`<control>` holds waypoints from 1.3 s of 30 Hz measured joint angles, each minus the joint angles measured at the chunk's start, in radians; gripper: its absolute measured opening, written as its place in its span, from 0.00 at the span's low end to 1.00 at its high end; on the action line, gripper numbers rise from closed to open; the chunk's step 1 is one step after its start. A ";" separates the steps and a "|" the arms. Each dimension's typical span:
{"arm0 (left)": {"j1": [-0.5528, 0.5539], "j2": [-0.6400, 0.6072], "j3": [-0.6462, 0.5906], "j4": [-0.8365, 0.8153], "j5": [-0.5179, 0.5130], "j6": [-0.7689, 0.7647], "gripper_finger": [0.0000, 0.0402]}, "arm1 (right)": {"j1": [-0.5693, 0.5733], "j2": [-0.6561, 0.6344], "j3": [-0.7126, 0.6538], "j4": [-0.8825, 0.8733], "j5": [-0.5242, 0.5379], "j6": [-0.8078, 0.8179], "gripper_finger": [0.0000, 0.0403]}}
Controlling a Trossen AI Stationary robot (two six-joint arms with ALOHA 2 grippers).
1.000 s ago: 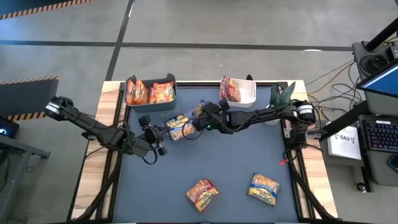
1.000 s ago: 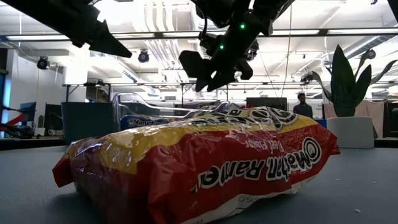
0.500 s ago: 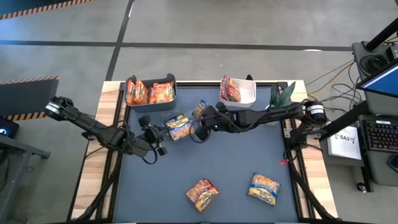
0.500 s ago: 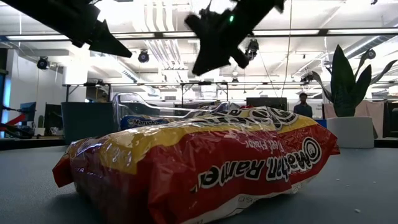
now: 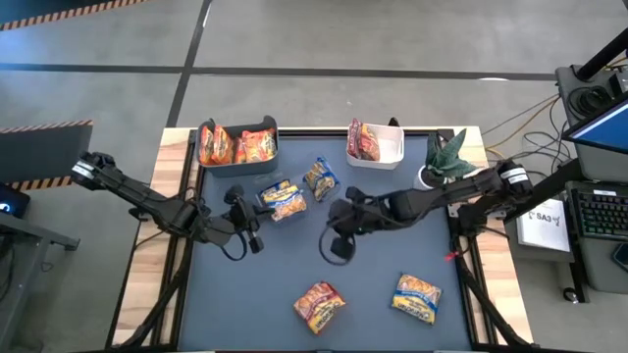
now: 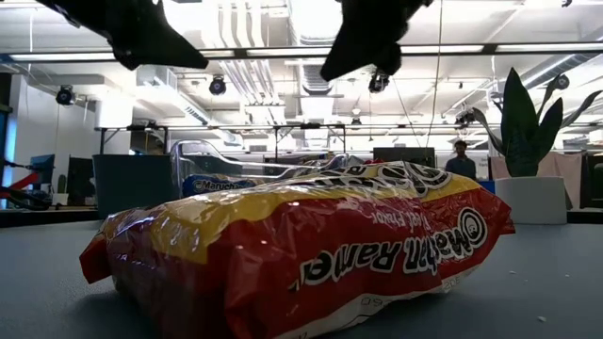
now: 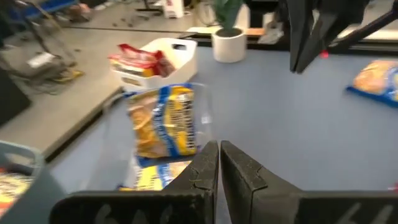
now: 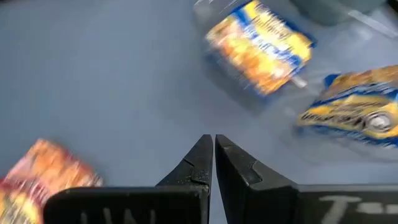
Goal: Sort Maruchan noodles
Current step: Put the red noodle pack into the white bin
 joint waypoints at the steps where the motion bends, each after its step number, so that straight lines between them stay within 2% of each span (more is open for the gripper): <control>1: -0.001 0.000 0.000 0.005 0.018 -0.009 0.00 | 0.014 0.001 -0.002 -0.010 -0.002 -0.002 0.02; 5: -0.004 0.000 0.000 0.006 0.068 -0.056 0.00 | 0.058 -0.003 -0.021 -0.042 -0.028 -0.004 0.02; 10: -0.016 0.009 -0.001 0.034 0.074 -0.108 0.00 | 0.084 -0.013 -0.067 -0.039 -0.052 -0.004 0.02; 17: -0.022 0.144 -0.002 0.244 0.074 -0.085 0.00 | 0.088 -0.013 -0.155 -0.034 -0.059 -0.024 0.02; 19: -0.025 0.194 0.000 0.291 0.073 -0.074 0.00 | 0.087 -0.013 -0.181 -0.030 -0.083 -0.026 0.02; 28: -0.031 0.347 0.115 0.302 0.072 0.024 0.00 | 0.117 -0.020 -0.278 -0.026 -0.246 0.036 0.02; 35: -0.032 0.373 0.157 0.278 0.072 0.066 0.00 | 0.168 -0.063 -0.283 -0.149 -0.386 0.165 0.02; 39: -0.033 0.370 0.158 0.270 0.072 0.066 0.00 | 0.201 -0.092 -0.283 -0.217 -0.412 0.278 0.02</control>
